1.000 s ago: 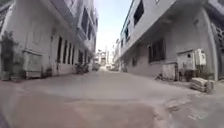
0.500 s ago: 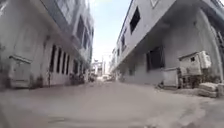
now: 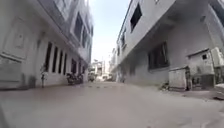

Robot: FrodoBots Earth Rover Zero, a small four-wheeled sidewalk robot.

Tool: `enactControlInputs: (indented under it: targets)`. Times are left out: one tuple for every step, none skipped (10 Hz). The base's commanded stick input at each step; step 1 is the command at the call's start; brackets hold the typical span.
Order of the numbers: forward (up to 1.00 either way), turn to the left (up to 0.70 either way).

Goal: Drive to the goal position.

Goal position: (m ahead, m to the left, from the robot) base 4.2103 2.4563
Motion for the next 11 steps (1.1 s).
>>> enactControlInputs:
  targets:
    - [1.00, 0.00]
    - [1.00, 0.00]
    - [1.00, 0.00]
    - [1.00, 0.00]
    - [1.00, 0.00]
    - [1.00, 0.00]
    - [1.00, 0.00]
    - [1.00, 0.00]
    - [1.00, 0.00]
    - [1.00, 0.00]
    - [1.00, 0.00]
